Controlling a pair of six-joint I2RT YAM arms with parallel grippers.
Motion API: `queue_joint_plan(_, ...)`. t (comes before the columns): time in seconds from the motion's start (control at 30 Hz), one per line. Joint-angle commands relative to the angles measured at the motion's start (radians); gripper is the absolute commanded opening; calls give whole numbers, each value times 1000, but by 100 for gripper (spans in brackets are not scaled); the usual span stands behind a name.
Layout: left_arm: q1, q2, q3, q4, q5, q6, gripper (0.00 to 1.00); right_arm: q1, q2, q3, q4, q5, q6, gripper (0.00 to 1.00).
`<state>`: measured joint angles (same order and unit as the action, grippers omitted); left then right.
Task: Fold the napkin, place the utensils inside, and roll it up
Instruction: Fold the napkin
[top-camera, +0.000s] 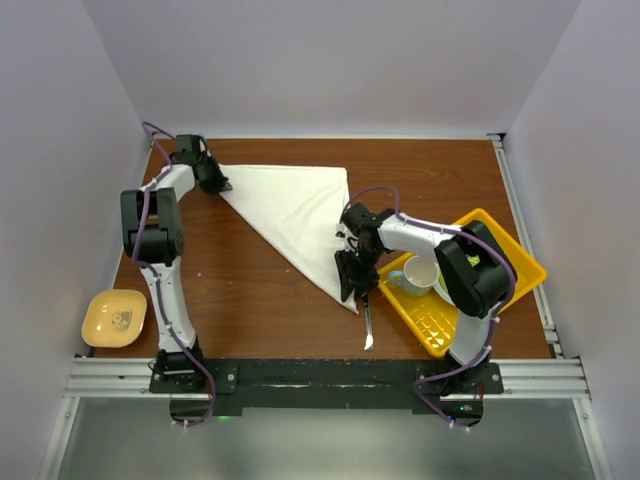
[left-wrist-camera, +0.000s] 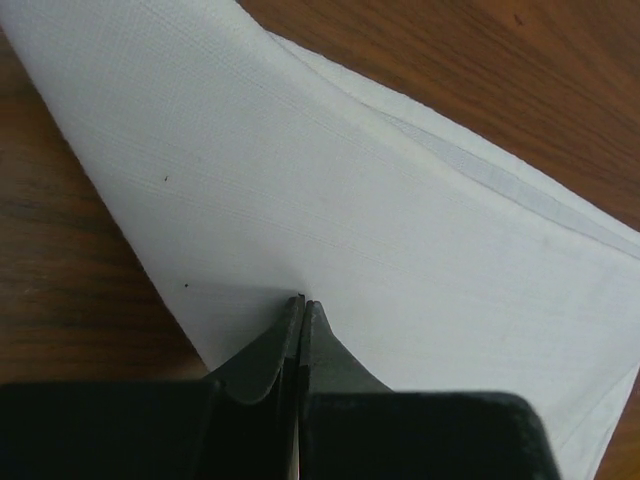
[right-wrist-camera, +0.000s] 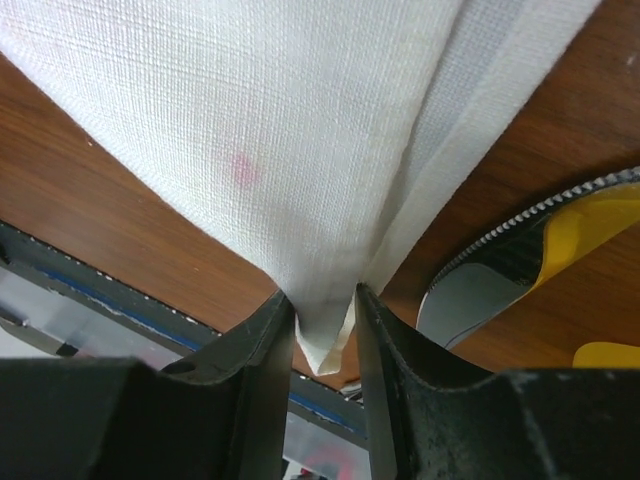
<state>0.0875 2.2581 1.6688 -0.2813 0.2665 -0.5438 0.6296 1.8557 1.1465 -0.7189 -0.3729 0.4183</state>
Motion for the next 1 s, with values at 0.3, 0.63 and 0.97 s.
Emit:
queue_joint_plan(0.3, -38, -414, -125, -128, -15, 97, 48, -189, 286, 894, -218, 365, 102, 86)
queue_joint_plan(0.63, -63, -735, -510, -64, 116, 191, 47, -281, 559, 1245, 63, 394, 103, 54)
queue_joint_plan(0.97, -72, -787, -581, -62, 137, 202, 46, -281, 694, 1279, 226, 376, 54, 56)
